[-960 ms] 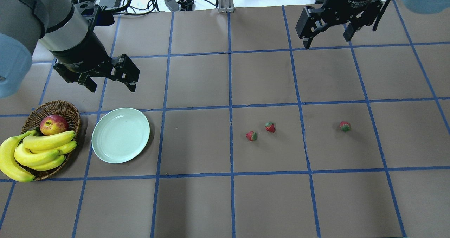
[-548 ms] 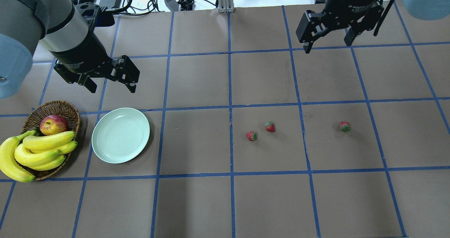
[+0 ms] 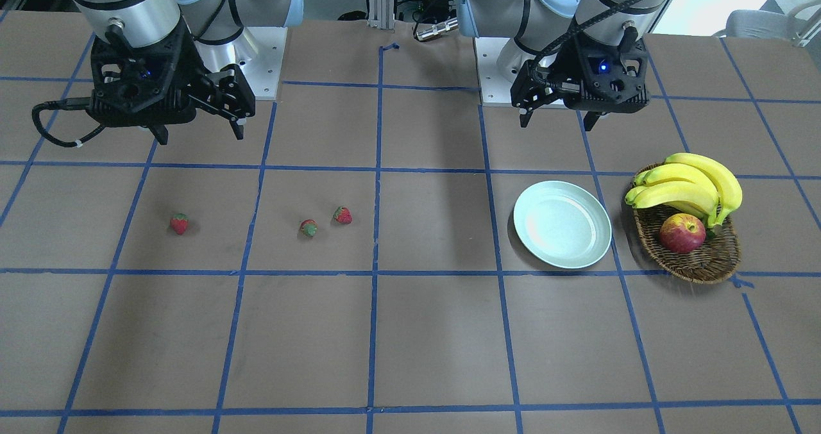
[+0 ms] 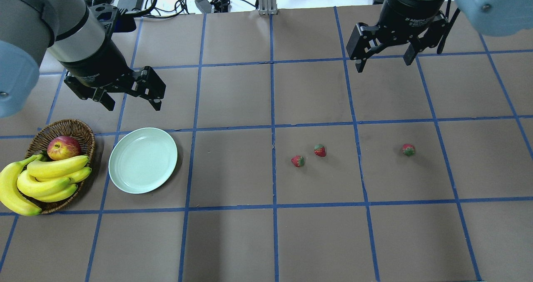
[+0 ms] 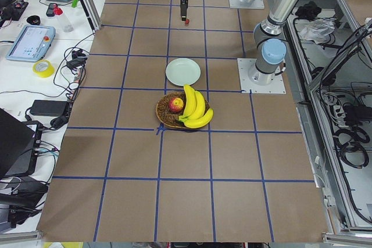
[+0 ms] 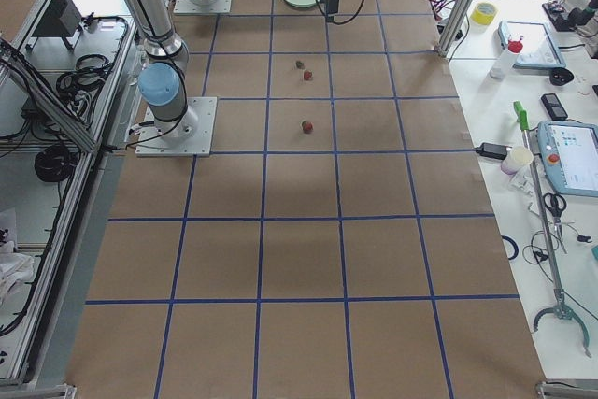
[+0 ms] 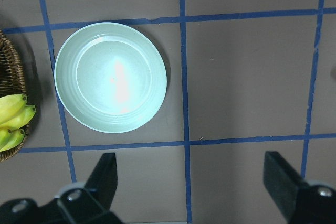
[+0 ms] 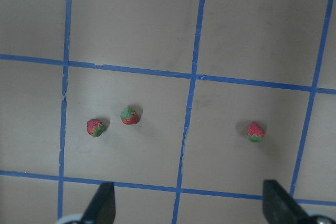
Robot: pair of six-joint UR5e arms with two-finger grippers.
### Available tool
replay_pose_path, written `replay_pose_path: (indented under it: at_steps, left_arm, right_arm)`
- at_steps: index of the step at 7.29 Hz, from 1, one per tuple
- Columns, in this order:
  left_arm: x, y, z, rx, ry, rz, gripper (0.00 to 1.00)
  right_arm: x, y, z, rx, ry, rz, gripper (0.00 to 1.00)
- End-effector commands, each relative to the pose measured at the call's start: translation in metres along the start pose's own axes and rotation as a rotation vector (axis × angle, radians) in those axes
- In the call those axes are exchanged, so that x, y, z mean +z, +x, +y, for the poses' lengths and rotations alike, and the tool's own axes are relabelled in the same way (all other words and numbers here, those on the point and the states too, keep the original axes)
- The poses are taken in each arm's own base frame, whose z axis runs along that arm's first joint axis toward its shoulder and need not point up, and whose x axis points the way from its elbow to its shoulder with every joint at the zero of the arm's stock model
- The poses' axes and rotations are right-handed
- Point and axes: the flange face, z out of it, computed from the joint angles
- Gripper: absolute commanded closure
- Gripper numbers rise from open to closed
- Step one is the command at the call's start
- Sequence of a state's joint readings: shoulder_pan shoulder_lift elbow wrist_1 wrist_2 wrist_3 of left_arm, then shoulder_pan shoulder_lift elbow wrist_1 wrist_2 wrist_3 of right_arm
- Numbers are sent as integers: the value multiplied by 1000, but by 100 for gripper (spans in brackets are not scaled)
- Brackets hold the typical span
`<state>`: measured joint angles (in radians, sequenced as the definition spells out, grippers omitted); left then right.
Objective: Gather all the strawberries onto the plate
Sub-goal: 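Move the right gripper over the three strawberries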
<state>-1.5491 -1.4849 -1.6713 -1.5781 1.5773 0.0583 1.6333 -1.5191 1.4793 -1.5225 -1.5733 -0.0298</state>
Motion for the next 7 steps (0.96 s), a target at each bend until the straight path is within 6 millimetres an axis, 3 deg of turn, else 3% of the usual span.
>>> replay_pose_path:
  at_steps: [1, 2, 3, 4, 5, 6, 7]
  left_arm:
    - [1, 0, 0, 0, -3, 1, 0]
    - [2, 1, 1, 0, -4, 1, 0]
    - [1, 1, 0, 0, -1, 0, 0]
    - [2, 1, 0, 2, -3, 0, 0]
    - [3, 1, 0, 2, -6, 1, 0]
    - [3, 2, 0, 3, -6, 2, 0]
    - [3, 2, 0, 3, -4, 2, 0]
  right_arm:
    - [15, -44, 7, 130, -1, 14, 0]
    - [46, -66, 10, 178, 4, 17, 0]
    - [82, -74, 14, 213, 13, 10, 0]
    - [137, -96, 15, 287, 54, -11, 0]
    - [192, -136, 34, 282, 75, -10, 0]
    - [233, -150, 45, 323, 60, 9, 0]
    - [247, -156, 55, 356, 37, 21, 0]
